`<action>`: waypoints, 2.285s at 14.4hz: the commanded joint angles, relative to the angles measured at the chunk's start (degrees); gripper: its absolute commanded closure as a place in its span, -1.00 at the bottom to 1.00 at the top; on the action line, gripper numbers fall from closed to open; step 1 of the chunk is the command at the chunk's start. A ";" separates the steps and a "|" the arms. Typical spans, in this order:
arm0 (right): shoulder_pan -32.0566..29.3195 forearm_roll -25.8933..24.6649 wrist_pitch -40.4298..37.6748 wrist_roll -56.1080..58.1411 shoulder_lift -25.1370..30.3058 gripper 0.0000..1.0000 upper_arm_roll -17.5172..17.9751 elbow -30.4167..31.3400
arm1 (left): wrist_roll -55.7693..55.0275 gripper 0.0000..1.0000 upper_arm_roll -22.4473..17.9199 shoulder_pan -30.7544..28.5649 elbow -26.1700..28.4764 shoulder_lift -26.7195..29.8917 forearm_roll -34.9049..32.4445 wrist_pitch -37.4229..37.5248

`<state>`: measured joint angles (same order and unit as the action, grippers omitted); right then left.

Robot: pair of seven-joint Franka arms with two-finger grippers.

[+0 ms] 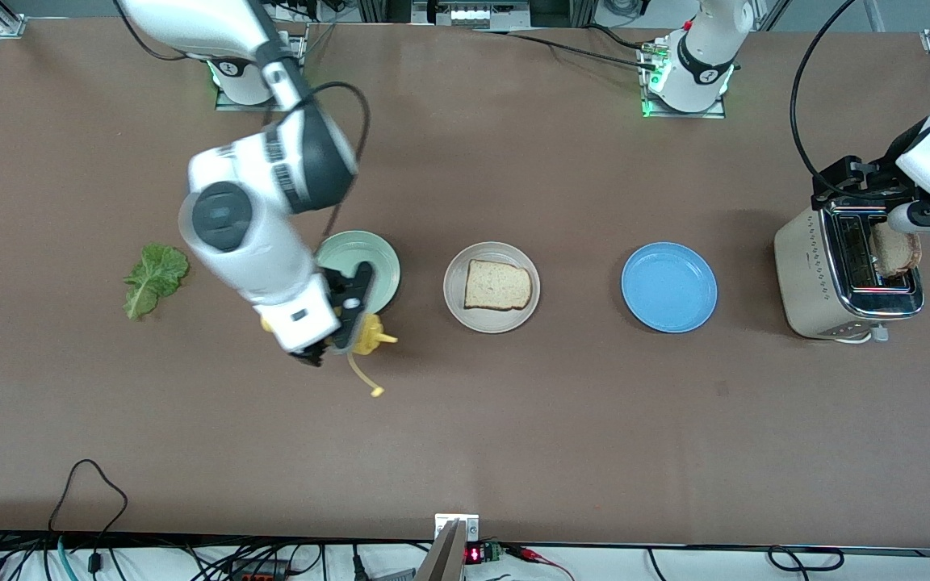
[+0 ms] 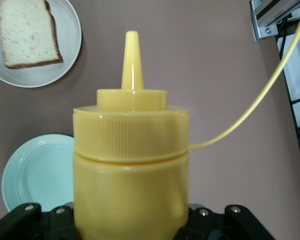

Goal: Make sandwich in beige plate with both arms
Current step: 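Carry the mustard bottle back toward the lettuce with the right gripper, then lower the mustard bottle onto the table beside the lettuce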

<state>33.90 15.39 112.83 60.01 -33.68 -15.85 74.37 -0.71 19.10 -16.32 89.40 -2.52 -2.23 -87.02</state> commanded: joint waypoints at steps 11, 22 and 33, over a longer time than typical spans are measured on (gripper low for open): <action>-18.94 41.54 -5.06 46.21 10.12 0.20 1.17 24.66 | -0.08 -1.00 0.32 -0.47 0.25 1.12 0.56 0.71; -29.41 60.10 -19.91 81.82 6.88 0.20 1.09 39.62 | -0.08 -1.00 0.32 -0.47 0.25 1.12 0.64 0.71; -35.74 65.12 -34.25 97.39 -7.36 0.20 1.09 39.09 | -0.08 -1.00 0.32 -0.47 0.25 1.12 0.64 0.71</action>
<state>-0.52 79.59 80.69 155.37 -39.99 -15.72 114.13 -0.71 19.12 -16.32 89.40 -2.49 -2.23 -87.01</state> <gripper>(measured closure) 0.599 0.000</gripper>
